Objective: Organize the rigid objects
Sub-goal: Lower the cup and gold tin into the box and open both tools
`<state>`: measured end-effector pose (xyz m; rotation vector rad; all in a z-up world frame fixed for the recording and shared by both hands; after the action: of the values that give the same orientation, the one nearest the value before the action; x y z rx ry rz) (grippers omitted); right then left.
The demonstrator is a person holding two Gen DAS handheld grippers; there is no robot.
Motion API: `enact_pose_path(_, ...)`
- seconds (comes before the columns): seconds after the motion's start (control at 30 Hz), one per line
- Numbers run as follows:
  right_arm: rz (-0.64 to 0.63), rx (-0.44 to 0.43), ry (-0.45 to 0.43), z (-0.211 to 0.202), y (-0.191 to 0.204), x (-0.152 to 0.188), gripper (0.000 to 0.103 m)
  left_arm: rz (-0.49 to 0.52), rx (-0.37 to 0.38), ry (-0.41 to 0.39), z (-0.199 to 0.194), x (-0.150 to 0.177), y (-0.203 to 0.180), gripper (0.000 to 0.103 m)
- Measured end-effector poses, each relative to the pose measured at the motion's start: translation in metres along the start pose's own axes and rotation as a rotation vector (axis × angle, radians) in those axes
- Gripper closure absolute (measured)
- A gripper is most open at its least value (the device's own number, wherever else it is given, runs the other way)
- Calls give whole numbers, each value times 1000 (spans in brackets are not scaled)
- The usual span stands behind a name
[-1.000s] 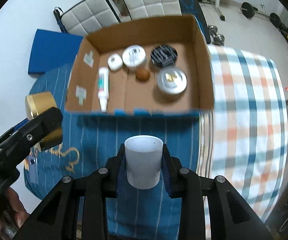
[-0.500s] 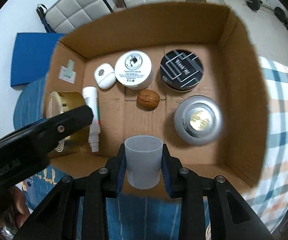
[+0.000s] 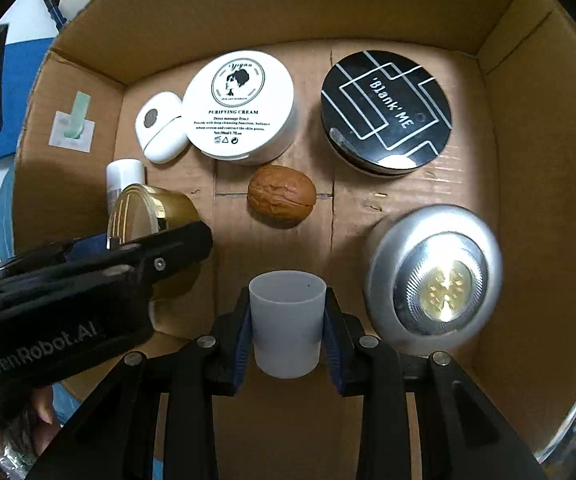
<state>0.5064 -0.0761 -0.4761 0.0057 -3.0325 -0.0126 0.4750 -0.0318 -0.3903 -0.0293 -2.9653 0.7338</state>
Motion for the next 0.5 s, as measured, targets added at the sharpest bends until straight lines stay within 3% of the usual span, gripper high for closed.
enact_pose_path(0.5,-17,61,13,20,19,-26,68,-35,-41,100,20,-1,11,35)
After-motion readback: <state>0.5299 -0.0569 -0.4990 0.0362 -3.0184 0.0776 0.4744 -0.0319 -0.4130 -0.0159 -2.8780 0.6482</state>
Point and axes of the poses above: each gripper's, at about its wrist camera, not at the fingertips, and z roughly the way its jaws point, y to its left, x to its underside, the point moved 4 cm from there along z, roughly the way its jaws point, and after that the axes turned 11 degrees about x, right-handed, at the moved point
